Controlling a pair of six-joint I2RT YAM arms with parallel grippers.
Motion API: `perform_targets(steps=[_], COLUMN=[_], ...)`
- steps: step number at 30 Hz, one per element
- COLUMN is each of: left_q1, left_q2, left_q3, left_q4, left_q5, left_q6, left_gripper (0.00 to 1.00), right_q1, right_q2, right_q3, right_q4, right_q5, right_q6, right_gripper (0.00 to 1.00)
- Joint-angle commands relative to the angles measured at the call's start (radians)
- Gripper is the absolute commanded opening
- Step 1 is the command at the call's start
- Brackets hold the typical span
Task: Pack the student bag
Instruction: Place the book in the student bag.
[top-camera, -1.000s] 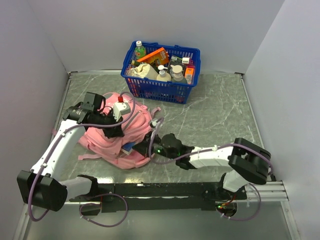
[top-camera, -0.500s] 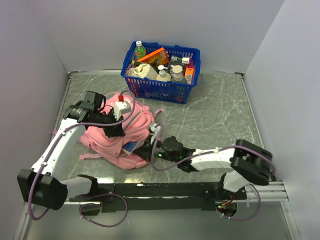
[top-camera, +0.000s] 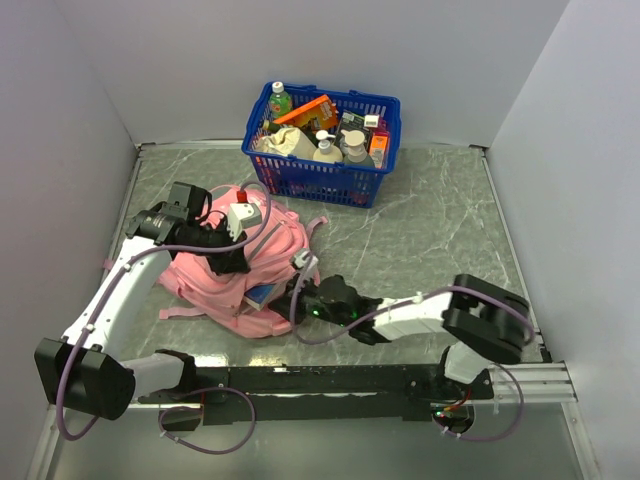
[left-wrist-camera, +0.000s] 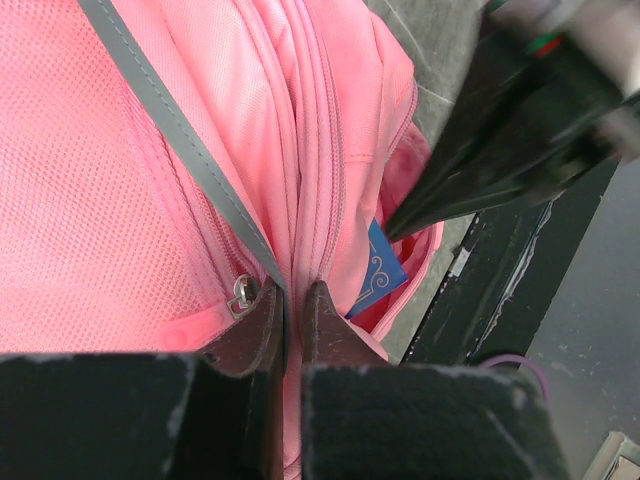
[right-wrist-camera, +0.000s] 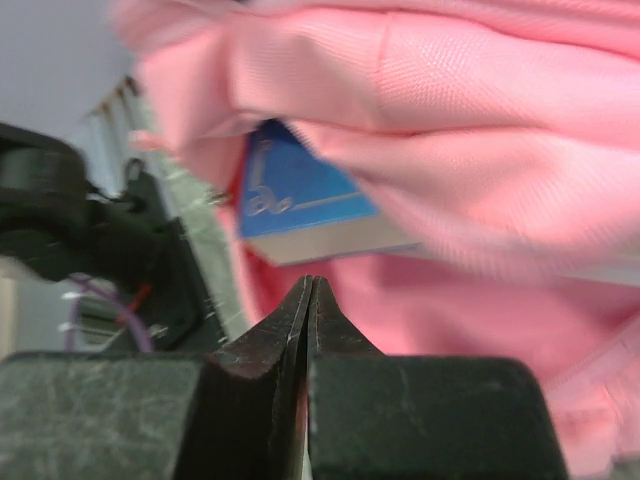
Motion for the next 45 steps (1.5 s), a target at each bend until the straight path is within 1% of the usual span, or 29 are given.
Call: perform_targets(steps=[1, 4, 9, 10, 11, 13, 14, 15, 16, 17, 18, 19, 20, 22, 23, 24, 25, 26, 29, 32, 34, 38, 41, 43, 45], left_q1=[-0.018, -0.021, -0.043, -0.044, -0.044, -0.044, -0.044, -0.044, -0.044, -0.043, -0.043, -0.041, -0.041, -0.038, -0.036, -0.036, -0.035, -0.035, -0.035, -0.035, -0.035, -0.035, -0.035, -0.035, -0.035], left_q2=[-0.025, -0.019, 0.001, 0.004, 0.004, -0.002, -0.005, -0.014, -0.02, -0.023, -0.029, -0.031, -0.031, -0.028, -0.026, -0.026, -0.026, -0.028, -0.033, -0.026, -0.028, -0.042, -0.042, -0.043, -0.04], left_q3=[0.057, 0.048, 0.058, 0.061, 0.065, 0.065, 0.063, 0.06, 0.048, 0.043, 0.04, 0.043, 0.046, 0.071, 0.081, 0.089, 0.101, 0.104, 0.097, 0.088, 0.081, 0.072, 0.074, 0.066, 0.062], left_q4=[0.028, 0.025, -0.027, -0.032, -0.037, -0.044, -0.046, -0.043, -0.035, -0.032, -0.028, -0.027, -0.032, -0.043, -0.056, -0.064, -0.072, -0.08, -0.086, -0.101, -0.103, -0.087, -0.075, -0.035, -0.012], left_q5=[0.149, 0.172, 0.195, 0.196, 0.194, 0.174, 0.165, 0.154, 0.144, 0.133, 0.125, 0.122, 0.119, 0.114, 0.113, 0.113, 0.111, 0.11, 0.096, 0.09, 0.078, 0.064, 0.051, 0.044, 0.045], left_q6=[0.032, 0.031, 0.061, 0.064, 0.07, 0.081, 0.083, 0.084, 0.084, 0.086, 0.086, 0.083, 0.086, 0.09, 0.092, 0.094, 0.1, 0.1, 0.1, 0.106, 0.104, 0.1, 0.092, 0.068, 0.054], left_gripper=[0.01, 0.01, 0.01, 0.01, 0.01, 0.01, 0.01, 0.01, 0.01, 0.01, 0.01, 0.01, 0.01, 0.01, 0.01, 0.01, 0.01, 0.01, 0.01, 0.01, 0.01, 0.01, 0.01, 0.01, 0.01], right_q1=[0.007, 0.015, 0.041, 0.047, 0.053, 0.055, 0.055, 0.053, 0.055, 0.052, 0.052, 0.05, 0.05, 0.02, 0.006, -0.01, -0.031, -0.081, -0.169, -0.227, -0.244, -0.245, -0.245, -0.246, -0.246], right_q2=[0.12, 0.188, 0.268, 0.275, 0.271, 0.216, 0.185, 0.118, 0.085, 0.052, -0.009, -0.034, -0.054, -0.084, -0.085, -0.085, -0.082, -0.073, 0.025, 0.118, 0.137, 0.145, 0.102, 0.076, 0.051], right_q3=[0.113, 0.197, 0.381, 0.397, 0.393, 0.344, 0.263, 0.217, 0.169, 0.082, 0.04, 0.0, -0.073, -0.141, -0.202, -0.233, -0.258, -0.297, -0.315, -0.283, -0.229, -0.158, -0.164, -0.186, -0.203], right_q4=[0.126, 0.184, 0.16, 0.149, 0.144, 0.162, 0.176, 0.189, 0.216, 0.225, 0.233, 0.253, 0.27, 0.33, 0.41, 0.446, 0.483, 0.582, 0.752, 0.874, 0.884, 0.884, 0.884, 0.884, 0.884], right_q5=[0.014, 0.004, -0.028, -0.026, -0.02, -0.016, -0.007, -0.005, -0.006, -0.005, -0.005, -0.005, -0.002, -0.008, -0.023, -0.025, -0.028, -0.06, -0.129, -0.164, -0.21, -0.305, -0.356, -0.382, -0.369], right_q6=[-0.036, -0.041, -0.087, -0.116, -0.128, -0.128, -0.128, -0.122, -0.104, -0.093, -0.084, -0.055, -0.038, 0.032, 0.057, 0.083, 0.147, 0.178, 0.287, 0.381, 0.436, 0.441, 0.424, 0.409, 0.412], right_gripper=[0.0, 0.0, 0.0, 0.0, 0.13, 0.29, 0.41, 0.44, 0.47, 0.48, 0.48, 0.48, 0.49, 0.49, 0.5, 0.5, 0.51, 0.52, 0.52, 0.53, 0.53, 0.52, 0.57, 0.65, 0.71])
